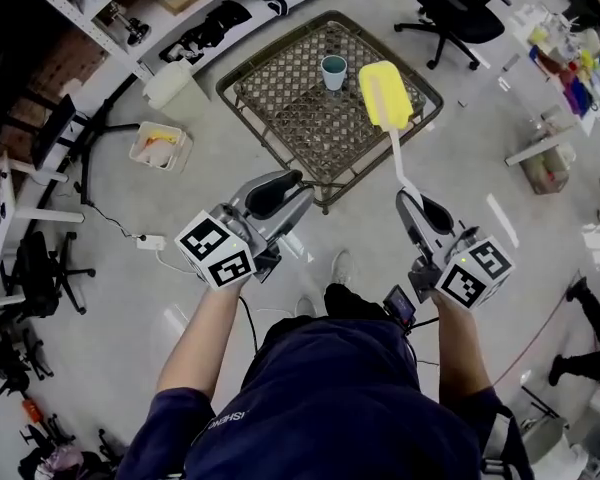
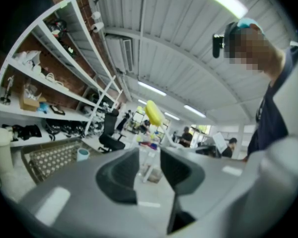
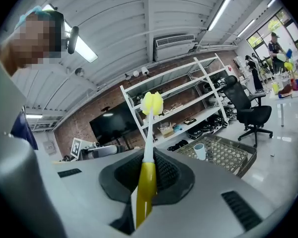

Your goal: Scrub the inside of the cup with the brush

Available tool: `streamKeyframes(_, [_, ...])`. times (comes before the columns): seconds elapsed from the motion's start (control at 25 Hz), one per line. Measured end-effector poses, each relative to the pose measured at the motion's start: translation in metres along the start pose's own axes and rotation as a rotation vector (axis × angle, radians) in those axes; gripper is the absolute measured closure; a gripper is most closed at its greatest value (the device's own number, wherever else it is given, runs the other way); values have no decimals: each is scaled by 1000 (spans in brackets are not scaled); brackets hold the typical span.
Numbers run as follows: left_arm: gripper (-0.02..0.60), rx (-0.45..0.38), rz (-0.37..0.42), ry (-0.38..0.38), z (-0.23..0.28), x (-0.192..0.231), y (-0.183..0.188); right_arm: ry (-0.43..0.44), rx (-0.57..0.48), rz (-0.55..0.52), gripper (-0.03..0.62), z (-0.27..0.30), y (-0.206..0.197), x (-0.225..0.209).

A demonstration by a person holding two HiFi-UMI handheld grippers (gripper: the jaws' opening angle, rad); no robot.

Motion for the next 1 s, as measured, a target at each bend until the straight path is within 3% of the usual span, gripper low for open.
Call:
streamKeyframes(0.68, [462, 9, 1, 72, 87, 67, 19, 59, 49, 1, 566, 49, 44, -89])
streamKeyframes(1.0, [462, 38, 7, 101, 114, 130, 12, 39, 65, 5, 566, 86, 50, -122])
Point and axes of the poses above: the fingertips, and each gripper's own axes: z forward along the fingers, x to its left, y out of its top, the point moved 3 cm from there along -z, backward along the fingers, and after that the axes turned 2 degrees about x, right-handed, at the moved point
